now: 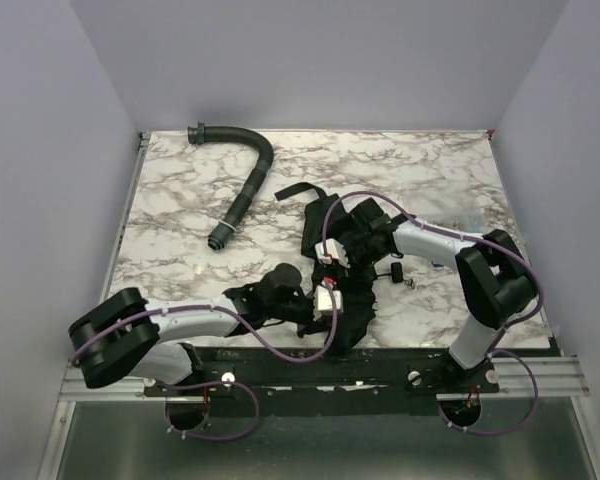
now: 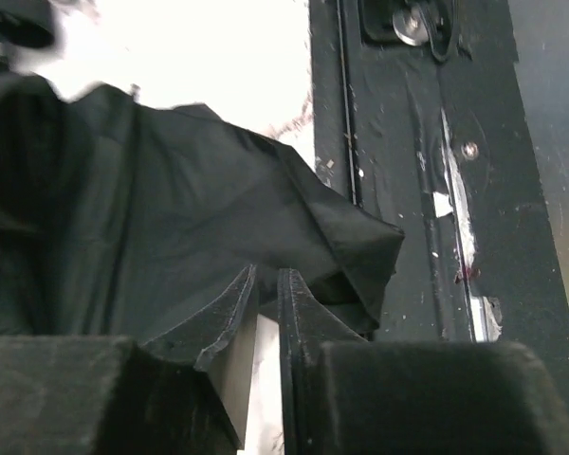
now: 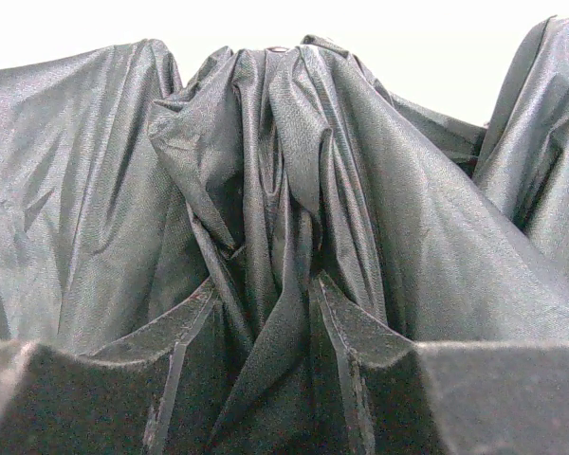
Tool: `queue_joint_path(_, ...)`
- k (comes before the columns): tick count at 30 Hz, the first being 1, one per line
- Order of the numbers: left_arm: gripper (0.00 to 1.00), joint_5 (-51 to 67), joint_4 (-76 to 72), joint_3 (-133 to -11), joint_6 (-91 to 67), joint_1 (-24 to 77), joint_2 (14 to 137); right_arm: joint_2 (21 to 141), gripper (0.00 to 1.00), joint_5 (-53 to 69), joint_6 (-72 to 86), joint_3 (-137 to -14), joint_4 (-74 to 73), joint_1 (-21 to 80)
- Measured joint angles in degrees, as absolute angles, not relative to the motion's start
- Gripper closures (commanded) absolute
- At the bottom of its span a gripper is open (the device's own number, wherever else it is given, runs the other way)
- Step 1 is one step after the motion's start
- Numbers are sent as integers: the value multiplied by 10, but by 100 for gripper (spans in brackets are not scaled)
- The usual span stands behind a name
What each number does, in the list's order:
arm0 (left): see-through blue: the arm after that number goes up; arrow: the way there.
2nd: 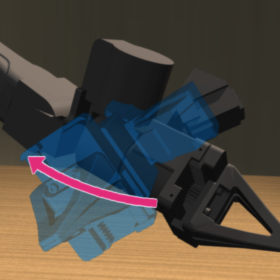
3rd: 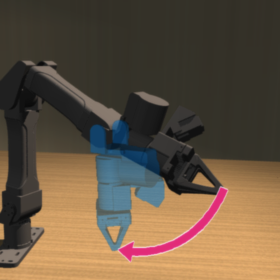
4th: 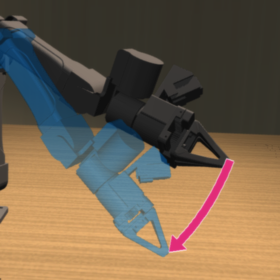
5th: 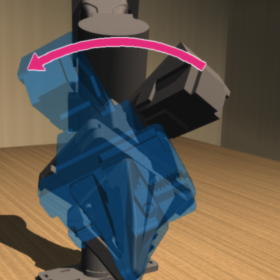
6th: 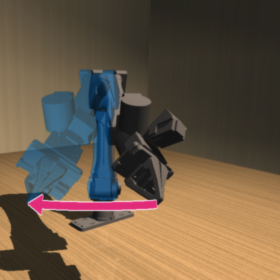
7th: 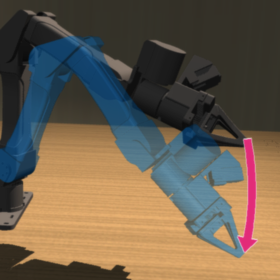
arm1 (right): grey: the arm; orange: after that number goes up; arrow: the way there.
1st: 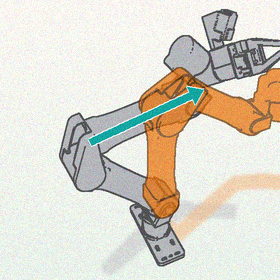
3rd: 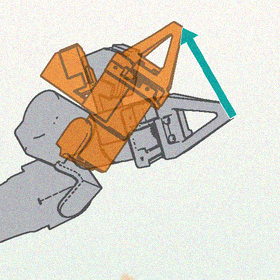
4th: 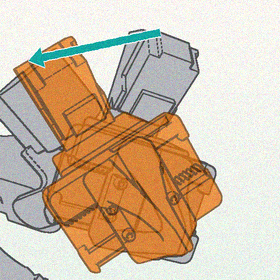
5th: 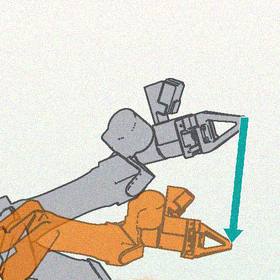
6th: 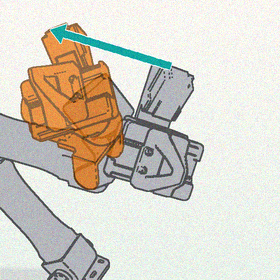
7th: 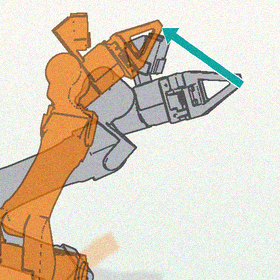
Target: Put away the umbrella
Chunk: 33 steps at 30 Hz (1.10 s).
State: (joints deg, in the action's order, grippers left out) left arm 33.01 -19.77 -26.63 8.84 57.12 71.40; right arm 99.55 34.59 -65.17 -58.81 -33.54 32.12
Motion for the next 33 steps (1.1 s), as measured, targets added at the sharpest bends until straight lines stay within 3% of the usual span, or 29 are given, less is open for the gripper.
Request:
queue_joint_path(12,79,321,-220,-292,29,682,835,998,62,346,-645,-591,-337,321)
queue_joint_path(19,79,335,-226,-373,2,721,940,1005,62,347,-629,-599,-341,320)
queue_joint_path(24,51,308,-236,-365,-12,714,918,1005,62,347,-628,-599,-341,320)
queue_joint_path(26,46,293,-233,-345,-10,705,865,1005,62,347,-628,-599,-341,320)
queue_joint_path(31,60,285,-212,-331,-33,602,736,1007,62,349,-628,-599,-342,319)
queue_joint_path(33,75,285,-204,-331,-57,551,729,1007,62,349,-626,-600,-342,319)
